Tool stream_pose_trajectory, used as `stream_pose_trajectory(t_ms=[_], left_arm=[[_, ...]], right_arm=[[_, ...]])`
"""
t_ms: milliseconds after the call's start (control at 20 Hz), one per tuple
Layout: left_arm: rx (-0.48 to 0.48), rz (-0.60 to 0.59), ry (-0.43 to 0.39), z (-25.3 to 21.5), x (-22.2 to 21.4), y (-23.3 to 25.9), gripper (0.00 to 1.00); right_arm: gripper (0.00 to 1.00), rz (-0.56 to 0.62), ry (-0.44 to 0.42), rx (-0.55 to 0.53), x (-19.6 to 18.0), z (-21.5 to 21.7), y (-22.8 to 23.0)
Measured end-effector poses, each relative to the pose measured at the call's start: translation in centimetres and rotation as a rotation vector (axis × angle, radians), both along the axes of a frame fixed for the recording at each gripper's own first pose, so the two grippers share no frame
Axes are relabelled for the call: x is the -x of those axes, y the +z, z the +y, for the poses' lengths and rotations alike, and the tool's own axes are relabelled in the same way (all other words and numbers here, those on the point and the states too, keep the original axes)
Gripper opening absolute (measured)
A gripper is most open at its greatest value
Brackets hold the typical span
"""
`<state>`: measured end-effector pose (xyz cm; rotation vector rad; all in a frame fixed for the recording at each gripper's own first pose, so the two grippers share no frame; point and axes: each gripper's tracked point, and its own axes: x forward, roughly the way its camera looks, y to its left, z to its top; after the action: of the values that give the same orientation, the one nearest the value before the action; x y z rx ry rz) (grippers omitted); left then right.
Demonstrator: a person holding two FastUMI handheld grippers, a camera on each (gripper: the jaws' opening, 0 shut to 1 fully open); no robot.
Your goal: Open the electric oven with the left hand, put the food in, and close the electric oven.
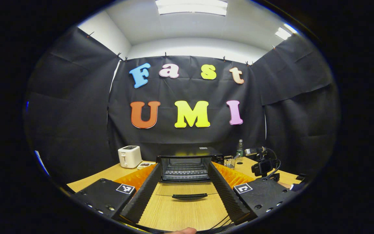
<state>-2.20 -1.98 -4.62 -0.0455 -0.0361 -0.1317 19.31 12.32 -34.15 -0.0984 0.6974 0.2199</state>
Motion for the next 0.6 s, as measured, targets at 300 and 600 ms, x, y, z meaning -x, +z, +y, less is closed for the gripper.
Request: stream_pose_trajectory(t_ms=[300,600], left_arm=[[-0.020,-0.011,-0.013,0.5,0.6,-0.2,0.95],[0.016,0.002,-0.016,1.2,0.5,-0.1,0.95]], right_arm=[[0.75,0.062,0.006,0.027,-0.3,0.4,-1.8],[0.53,0.062,0.002,-0.061,0.9,1.3,0.3]])
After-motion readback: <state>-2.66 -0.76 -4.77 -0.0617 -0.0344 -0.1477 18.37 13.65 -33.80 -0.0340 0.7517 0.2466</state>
